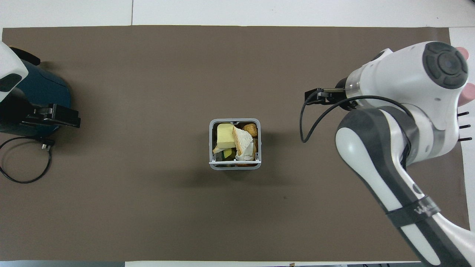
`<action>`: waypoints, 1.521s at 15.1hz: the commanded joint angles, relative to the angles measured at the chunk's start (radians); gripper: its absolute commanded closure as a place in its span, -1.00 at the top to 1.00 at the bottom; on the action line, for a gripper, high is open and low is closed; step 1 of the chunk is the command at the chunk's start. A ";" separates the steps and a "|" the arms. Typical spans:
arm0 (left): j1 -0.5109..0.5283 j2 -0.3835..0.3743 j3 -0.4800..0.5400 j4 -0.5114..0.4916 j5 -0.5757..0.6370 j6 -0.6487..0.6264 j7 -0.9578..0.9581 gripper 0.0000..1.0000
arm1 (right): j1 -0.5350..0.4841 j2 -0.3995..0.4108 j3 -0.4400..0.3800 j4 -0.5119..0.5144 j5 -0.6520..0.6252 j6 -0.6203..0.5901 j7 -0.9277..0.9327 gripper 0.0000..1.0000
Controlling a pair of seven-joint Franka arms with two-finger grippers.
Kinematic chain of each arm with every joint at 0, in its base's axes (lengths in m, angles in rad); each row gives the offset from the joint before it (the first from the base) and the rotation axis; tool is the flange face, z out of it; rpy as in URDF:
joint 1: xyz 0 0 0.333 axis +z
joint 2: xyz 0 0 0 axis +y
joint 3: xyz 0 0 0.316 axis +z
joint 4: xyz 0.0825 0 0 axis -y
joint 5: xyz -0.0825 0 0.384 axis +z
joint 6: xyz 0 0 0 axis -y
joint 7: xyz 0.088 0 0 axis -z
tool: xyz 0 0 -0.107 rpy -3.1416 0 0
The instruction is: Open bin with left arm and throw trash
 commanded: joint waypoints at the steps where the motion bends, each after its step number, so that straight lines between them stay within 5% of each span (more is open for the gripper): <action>1: 0.017 -0.022 -0.011 -0.025 0.013 0.017 0.019 1.00 | -0.084 0.002 0.016 0.001 -0.058 -0.004 -0.067 1.00; 6: 0.019 -0.026 -0.009 -0.036 0.013 0.012 0.019 1.00 | -0.130 -0.054 0.016 0.012 -0.168 -0.054 -0.083 1.00; 16: 0.014 -0.025 -0.009 -0.032 0.019 -0.003 0.014 1.00 | -0.127 -0.131 0.015 0.183 -0.170 -0.467 -0.081 1.00; 23: 0.008 -0.026 -0.011 -0.027 0.045 -0.010 0.014 1.00 | -0.138 -0.154 0.015 0.163 -0.156 -0.472 -0.081 1.00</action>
